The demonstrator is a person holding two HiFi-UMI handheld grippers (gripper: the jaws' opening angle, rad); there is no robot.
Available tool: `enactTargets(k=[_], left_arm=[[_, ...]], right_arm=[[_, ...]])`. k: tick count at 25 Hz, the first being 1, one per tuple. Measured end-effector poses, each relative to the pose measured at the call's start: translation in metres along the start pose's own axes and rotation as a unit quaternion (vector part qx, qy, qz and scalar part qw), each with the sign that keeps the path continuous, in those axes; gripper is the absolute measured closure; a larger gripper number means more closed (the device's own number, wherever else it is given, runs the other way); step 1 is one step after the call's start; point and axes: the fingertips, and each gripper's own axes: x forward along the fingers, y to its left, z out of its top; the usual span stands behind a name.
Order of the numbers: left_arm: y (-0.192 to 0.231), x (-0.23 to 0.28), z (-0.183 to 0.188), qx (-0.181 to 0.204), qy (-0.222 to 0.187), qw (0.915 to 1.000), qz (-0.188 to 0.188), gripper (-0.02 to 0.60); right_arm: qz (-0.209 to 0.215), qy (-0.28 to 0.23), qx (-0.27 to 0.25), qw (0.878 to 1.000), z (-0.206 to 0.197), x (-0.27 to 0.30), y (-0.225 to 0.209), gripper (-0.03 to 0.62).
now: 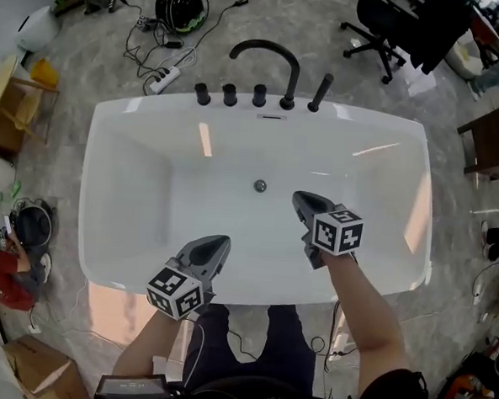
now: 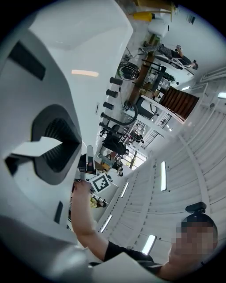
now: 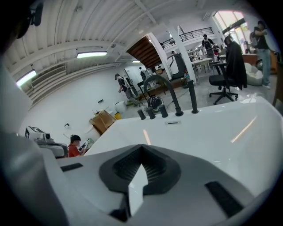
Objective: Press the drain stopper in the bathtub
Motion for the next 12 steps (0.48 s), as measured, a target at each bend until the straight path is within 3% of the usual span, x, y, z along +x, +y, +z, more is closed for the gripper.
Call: enactTargets(k=[12], left_arm=[[-0.062,-0.038,0.066,0.03,-0.032,0.999,-0.004,0.574]], right_arm=[[0.051,-0.083,-0.043,0.994,0.07,-0.118,0.089,0.579]])
